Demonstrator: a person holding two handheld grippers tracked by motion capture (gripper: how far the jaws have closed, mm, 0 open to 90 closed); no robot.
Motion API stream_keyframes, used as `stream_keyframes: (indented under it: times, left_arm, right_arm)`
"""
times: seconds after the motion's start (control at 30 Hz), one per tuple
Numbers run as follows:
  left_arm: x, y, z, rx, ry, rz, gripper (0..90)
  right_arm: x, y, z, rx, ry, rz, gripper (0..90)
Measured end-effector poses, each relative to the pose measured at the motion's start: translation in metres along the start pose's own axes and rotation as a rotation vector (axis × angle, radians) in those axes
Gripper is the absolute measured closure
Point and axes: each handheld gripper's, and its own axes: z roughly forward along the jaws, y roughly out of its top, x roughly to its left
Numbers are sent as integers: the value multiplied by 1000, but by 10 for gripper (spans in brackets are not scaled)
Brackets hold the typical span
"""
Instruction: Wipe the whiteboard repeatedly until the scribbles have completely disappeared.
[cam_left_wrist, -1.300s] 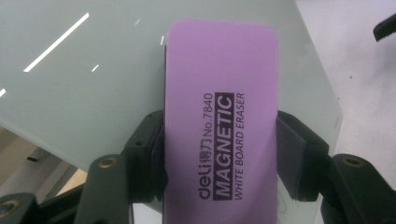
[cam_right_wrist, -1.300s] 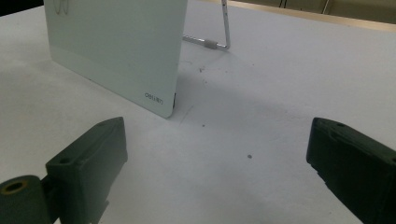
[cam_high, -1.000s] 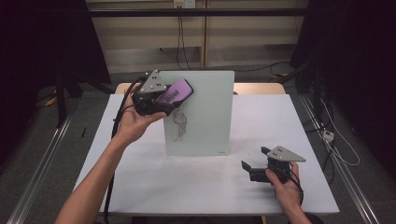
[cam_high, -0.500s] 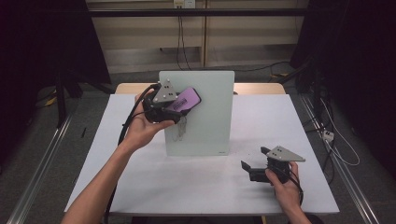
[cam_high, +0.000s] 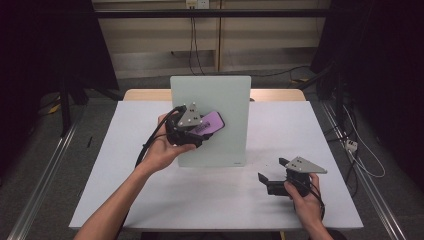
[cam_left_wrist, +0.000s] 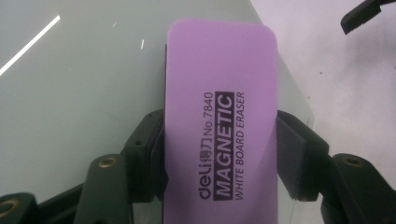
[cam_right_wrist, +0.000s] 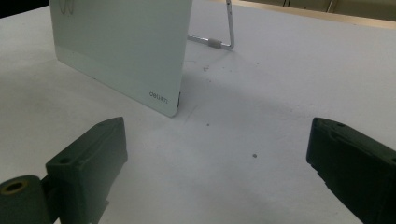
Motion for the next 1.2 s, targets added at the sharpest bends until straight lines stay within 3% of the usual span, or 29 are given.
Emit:
stream_keyframes:
  times: [0.43, 0.6, 0.87, 1.2]
  left_arm:
    - [30, 18, -27, -54, 72, -32, 409]
    - [38, 16, -37, -66, 99, -41, 409]
    - [35, 1, -41, -38, 108, -24, 408]
    - [21, -23, -36, -18, 74, -32, 408]
  right_arm:
    - [0, 0, 0, 1, 1, -1, 54]
    - [-1, 0, 0, -1, 1, 1, 54]
    - [0, 0, 0, -1, 1, -2, 54]
    - [0, 0, 1, 1, -2, -1, 53]
